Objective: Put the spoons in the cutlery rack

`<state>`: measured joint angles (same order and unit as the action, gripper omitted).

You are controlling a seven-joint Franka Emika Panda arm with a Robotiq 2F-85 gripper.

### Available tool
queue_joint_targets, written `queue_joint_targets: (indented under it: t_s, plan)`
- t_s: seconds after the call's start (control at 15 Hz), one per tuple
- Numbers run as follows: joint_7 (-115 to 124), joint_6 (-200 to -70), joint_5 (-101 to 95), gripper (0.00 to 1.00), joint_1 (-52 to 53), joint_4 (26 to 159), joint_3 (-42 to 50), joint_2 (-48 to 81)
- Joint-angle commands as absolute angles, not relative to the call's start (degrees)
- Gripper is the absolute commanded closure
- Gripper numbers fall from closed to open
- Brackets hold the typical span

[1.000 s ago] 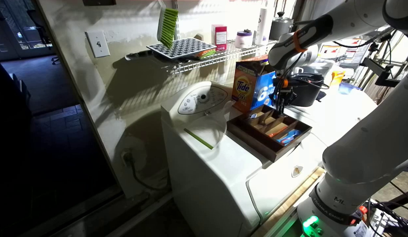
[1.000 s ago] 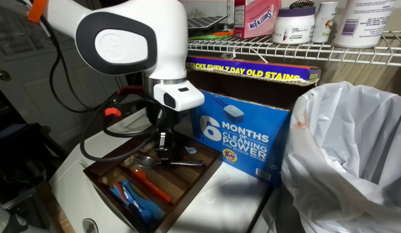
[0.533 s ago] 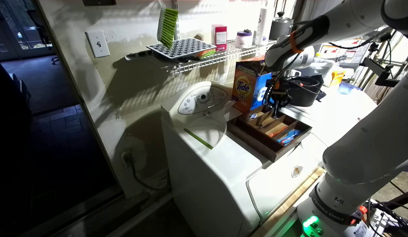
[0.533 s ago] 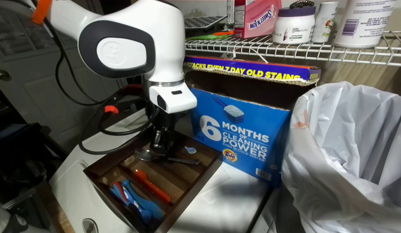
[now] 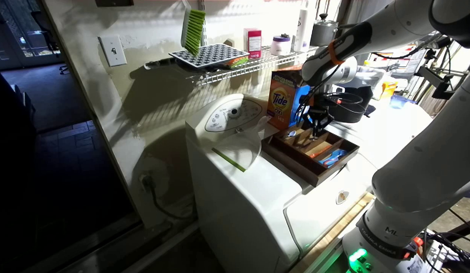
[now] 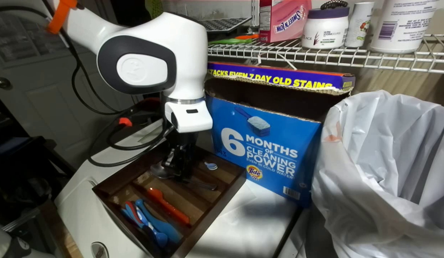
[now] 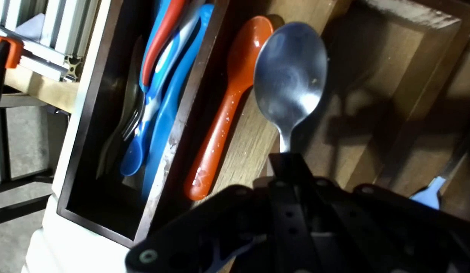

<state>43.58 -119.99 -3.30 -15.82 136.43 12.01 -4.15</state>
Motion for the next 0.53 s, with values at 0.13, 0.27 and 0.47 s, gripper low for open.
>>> queue_joint_targets:
  t_s: [0.13, 0.27, 0.47]
  plan:
    - [47.3, -121.3, -0.6, 0.98, -15.0, 135.9, 12.2, -2.2]
    - [47.3, -122.3, -0.2, 0.98, -14.8, 135.8, 12.1, -1.7]
    - [47.1, -123.6, -0.1, 0.98, -14.4, 135.5, 12.1, -0.9]
